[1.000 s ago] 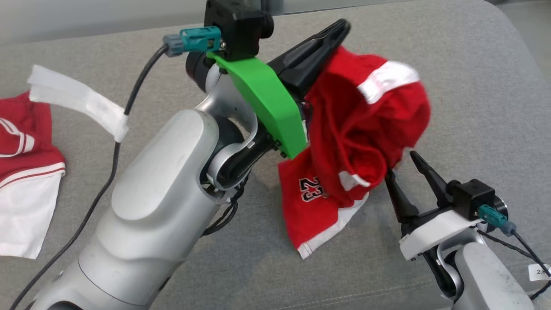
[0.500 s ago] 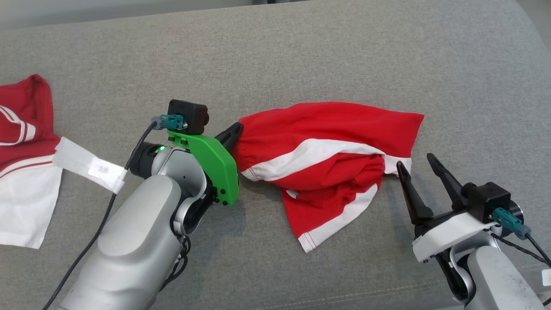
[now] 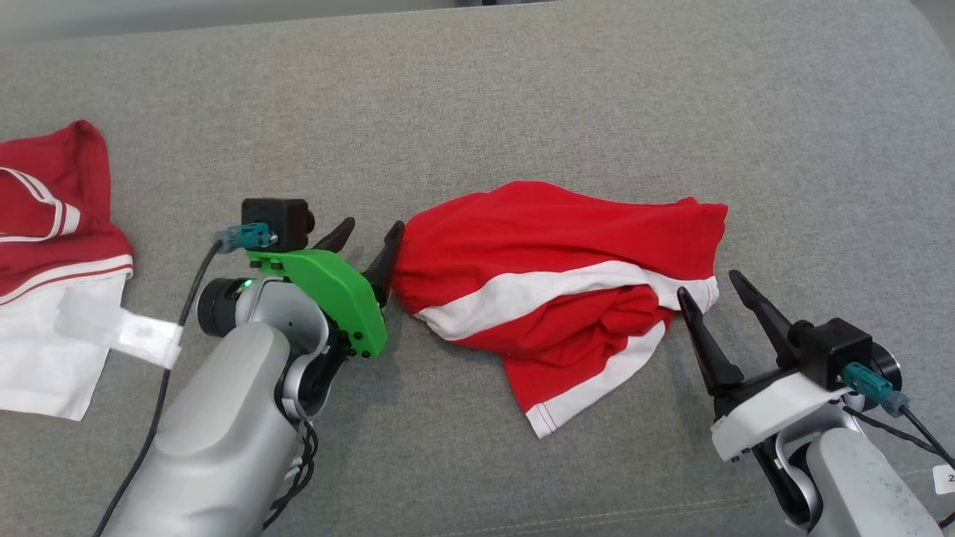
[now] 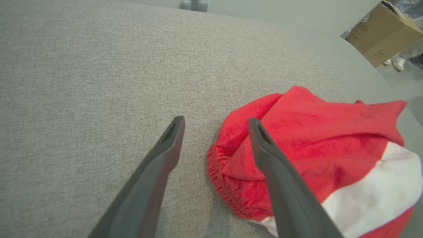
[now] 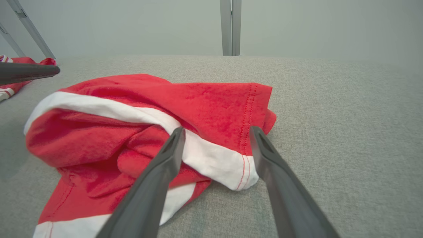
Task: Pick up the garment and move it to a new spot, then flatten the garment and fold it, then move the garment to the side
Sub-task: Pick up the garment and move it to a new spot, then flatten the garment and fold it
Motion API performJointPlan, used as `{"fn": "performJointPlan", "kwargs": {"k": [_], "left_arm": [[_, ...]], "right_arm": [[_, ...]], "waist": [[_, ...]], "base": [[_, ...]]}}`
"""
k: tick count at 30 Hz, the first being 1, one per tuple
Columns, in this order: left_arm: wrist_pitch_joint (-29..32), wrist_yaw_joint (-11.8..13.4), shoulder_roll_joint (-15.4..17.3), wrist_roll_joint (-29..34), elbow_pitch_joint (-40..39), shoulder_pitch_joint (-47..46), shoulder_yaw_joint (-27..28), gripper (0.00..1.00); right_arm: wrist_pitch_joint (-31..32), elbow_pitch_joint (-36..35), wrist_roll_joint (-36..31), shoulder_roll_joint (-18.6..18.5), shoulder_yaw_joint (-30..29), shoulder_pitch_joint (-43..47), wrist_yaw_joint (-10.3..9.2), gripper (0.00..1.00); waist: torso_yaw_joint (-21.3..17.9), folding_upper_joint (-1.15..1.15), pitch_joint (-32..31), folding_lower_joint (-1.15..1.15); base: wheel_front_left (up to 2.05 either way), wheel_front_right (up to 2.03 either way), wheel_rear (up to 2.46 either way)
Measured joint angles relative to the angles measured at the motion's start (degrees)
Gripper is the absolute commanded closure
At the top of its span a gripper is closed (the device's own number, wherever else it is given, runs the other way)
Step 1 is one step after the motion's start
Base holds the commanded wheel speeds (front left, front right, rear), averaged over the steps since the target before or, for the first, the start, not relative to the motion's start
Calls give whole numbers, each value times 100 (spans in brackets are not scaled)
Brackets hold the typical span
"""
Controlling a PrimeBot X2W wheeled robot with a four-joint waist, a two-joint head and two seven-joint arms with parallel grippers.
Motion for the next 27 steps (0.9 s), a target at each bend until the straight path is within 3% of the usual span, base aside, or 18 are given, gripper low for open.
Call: {"fn": "performJointPlan", "kwargs": {"k": [12, 19, 25, 27], "left_arm": [[-775, 41, 107, -521, -575, 773, 681, 0], [-855, -255, 158, -548, -772, 1281, 335, 0], [-577, -637, 264, -673, -862, 1649, 92, 0], [-563, -662, 303, -681, -928, 1668, 56, 0]], "right_arm": [[0, 97, 1, -183, -80, 367, 0, 0], [0, 338, 3, -303, -343, 285, 0, 0], [0, 587, 23, -348, -145, -8, 0, 0], [0, 690, 64, -365, -27, -90, 0, 0]], "waist": [[-88, 0, -142, 0], [-5, 0, -47, 0], [103, 0, 43, 0], [131, 0, 59, 0]], "base": [[0, 0, 0], [0, 0, 0], [0, 0, 0], [0, 0, 0]]}}
